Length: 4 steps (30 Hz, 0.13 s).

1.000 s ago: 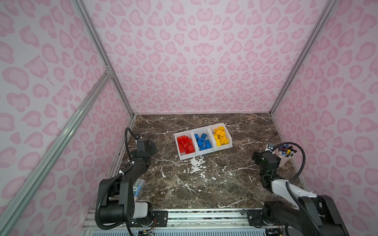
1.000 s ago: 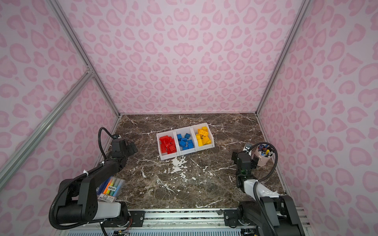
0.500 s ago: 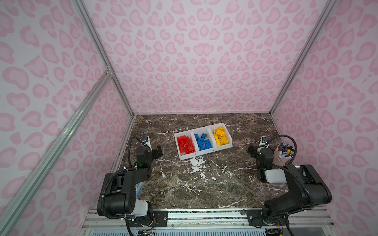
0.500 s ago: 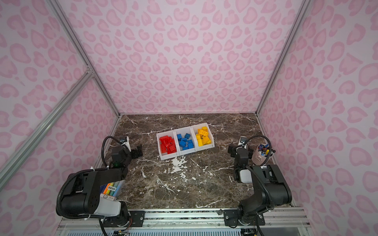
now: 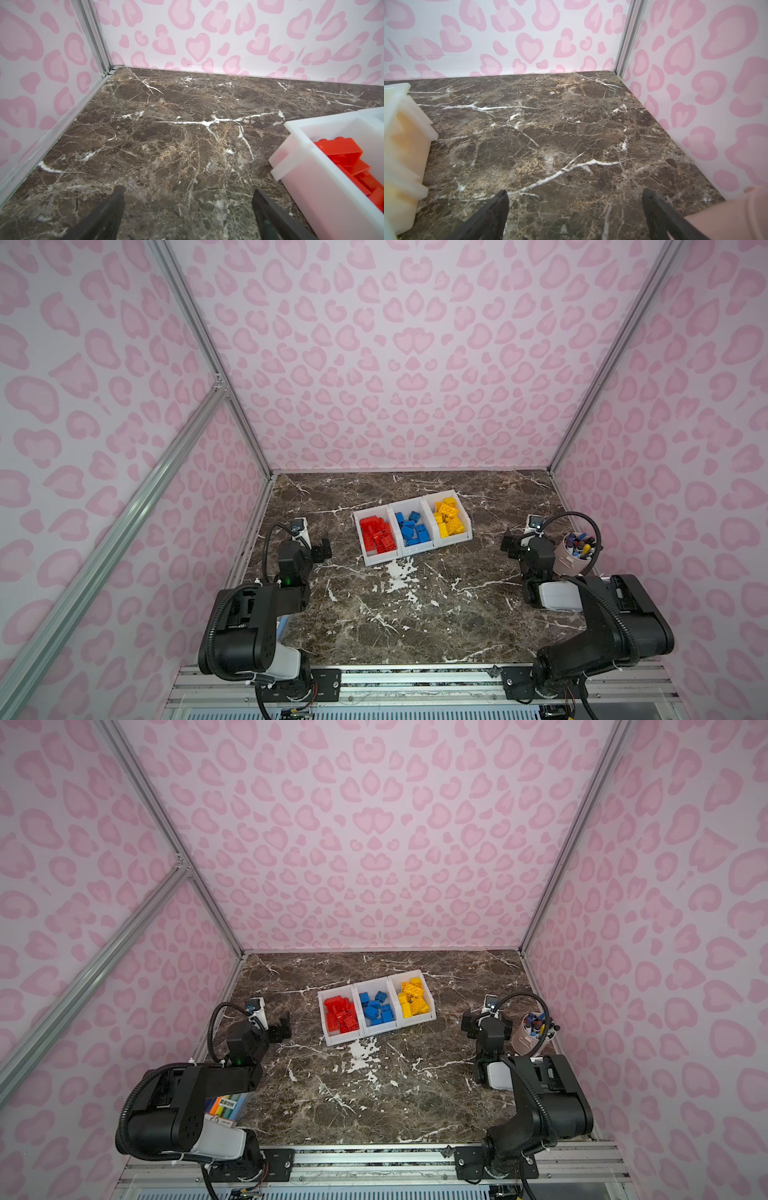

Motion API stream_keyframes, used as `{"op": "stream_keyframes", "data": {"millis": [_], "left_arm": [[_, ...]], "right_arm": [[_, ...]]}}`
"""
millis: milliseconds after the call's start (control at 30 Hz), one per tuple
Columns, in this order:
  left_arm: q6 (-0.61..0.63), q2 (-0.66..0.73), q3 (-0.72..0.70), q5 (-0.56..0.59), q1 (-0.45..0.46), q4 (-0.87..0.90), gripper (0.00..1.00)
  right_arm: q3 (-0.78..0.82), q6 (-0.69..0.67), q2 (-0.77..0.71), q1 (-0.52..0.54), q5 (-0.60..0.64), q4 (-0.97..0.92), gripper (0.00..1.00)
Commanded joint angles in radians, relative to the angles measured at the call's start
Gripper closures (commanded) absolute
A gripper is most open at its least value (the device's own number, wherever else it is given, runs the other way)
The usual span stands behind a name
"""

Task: Sort the legos into containers by color
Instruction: Reset both arms

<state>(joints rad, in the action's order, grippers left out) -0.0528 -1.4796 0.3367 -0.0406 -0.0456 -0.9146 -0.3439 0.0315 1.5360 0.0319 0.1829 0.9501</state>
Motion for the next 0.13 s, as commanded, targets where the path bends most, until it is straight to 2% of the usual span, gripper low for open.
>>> {"op": "stream_keyframes", "data": {"millis": [0, 100], "left_arm": [[0.012, 0.001, 0.002, 0.007, 0.000, -0.050, 0.03], [0.011, 0.001, 0.002, 0.006, 0.001, -0.050, 0.03]], "right_arm": [[-0.004, -0.004, 0.003, 0.001, -0.005, 0.003, 0.00], [-0.018, 0.006, 0.009, -0.002, -0.004, -0.019, 0.00]]}}
